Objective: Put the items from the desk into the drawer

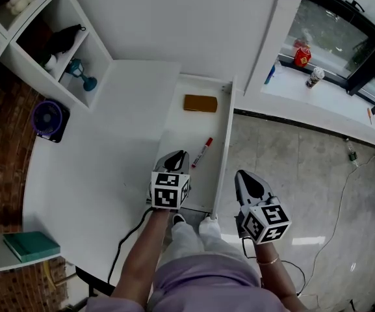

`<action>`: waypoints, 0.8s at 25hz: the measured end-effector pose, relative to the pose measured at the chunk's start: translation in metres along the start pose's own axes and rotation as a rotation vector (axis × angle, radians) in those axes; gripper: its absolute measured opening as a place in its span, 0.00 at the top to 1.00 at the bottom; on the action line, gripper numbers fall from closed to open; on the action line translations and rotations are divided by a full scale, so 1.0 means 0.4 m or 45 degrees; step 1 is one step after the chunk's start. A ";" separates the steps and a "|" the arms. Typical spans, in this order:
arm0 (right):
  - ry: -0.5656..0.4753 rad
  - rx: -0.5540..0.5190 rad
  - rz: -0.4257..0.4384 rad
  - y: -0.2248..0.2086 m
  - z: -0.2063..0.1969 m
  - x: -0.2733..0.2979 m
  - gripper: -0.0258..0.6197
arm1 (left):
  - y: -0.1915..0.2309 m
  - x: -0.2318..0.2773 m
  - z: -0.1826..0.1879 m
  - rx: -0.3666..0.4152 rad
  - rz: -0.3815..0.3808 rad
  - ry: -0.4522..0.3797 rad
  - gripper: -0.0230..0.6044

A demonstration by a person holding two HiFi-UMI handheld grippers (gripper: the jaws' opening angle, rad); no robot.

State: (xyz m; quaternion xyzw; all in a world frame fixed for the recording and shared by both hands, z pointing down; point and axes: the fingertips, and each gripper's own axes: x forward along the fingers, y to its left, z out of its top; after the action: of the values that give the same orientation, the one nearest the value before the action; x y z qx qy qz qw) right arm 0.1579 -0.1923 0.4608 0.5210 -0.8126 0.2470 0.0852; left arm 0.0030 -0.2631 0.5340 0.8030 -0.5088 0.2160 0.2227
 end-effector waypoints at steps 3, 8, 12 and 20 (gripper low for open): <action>-0.009 -0.012 0.010 0.010 0.007 -0.007 0.96 | -0.003 -0.043 0.015 -0.014 0.015 -0.046 0.94; -0.022 -0.040 0.051 0.043 0.014 -0.009 0.96 | 0.001 -0.119 0.024 -0.036 0.046 -0.107 0.96; -0.027 -0.071 0.084 0.073 0.023 -0.007 0.96 | 0.004 -0.183 0.027 -0.061 0.068 -0.153 0.96; -0.019 -0.112 0.155 0.131 0.027 0.005 0.96 | 0.015 -0.288 0.006 -0.055 0.123 -0.187 0.96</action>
State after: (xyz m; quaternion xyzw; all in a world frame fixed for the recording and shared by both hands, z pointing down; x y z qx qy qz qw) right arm 0.1115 -0.1817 0.4360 0.4681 -0.8534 0.2121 0.0869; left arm -0.0469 -0.1838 0.4668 0.7862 -0.5665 0.1559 0.1913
